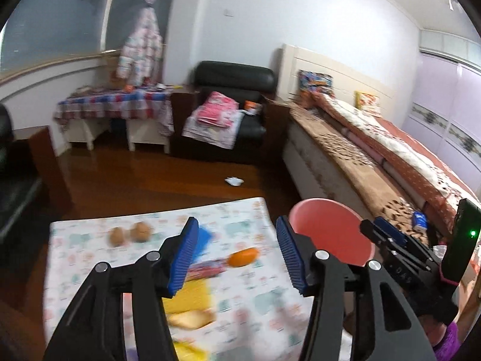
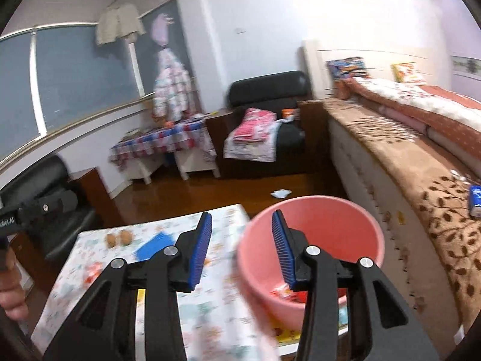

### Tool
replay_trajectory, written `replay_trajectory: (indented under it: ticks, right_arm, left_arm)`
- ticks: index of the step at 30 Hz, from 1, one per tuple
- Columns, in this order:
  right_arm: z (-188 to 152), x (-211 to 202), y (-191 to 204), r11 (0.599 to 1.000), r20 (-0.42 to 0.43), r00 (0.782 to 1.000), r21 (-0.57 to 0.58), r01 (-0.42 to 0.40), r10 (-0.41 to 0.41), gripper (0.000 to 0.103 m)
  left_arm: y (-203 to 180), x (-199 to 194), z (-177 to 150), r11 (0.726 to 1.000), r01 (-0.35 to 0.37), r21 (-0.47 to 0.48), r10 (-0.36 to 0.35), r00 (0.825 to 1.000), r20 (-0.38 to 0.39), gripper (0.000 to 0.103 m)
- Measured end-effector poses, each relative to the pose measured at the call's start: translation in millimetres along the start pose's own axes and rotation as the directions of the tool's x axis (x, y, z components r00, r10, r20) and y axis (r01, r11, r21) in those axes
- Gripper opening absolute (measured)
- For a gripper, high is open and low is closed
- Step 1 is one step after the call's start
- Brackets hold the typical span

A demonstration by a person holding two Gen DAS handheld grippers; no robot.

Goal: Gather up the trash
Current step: 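Move both grippers back to the table toward the remaining trash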

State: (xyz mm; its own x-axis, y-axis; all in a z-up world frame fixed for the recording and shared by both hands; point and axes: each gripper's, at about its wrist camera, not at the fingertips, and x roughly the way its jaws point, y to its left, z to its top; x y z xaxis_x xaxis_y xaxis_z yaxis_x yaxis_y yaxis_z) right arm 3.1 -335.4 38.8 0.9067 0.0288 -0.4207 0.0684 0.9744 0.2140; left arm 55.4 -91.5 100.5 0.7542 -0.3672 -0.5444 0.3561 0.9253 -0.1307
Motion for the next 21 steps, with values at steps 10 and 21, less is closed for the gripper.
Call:
replay_trajectory:
  ticks: [10,21]
  right_arm:
    - [-9,-15,47,0.991,-0.029,0.991,-0.013,-0.131,0.131,0.063]
    - [-37,8,72,0.991,-0.137,0.984,-0.052,-0.122,0.113,0.063]
  left_arm:
    - [75,-75,-44,0.985,-0.163,-0.055,0.163,0.987,-0.002,0.056]
    - [132,-45,-94,0.959,-0.208,-0.191,0.183,0.973,-0.141,0.056]
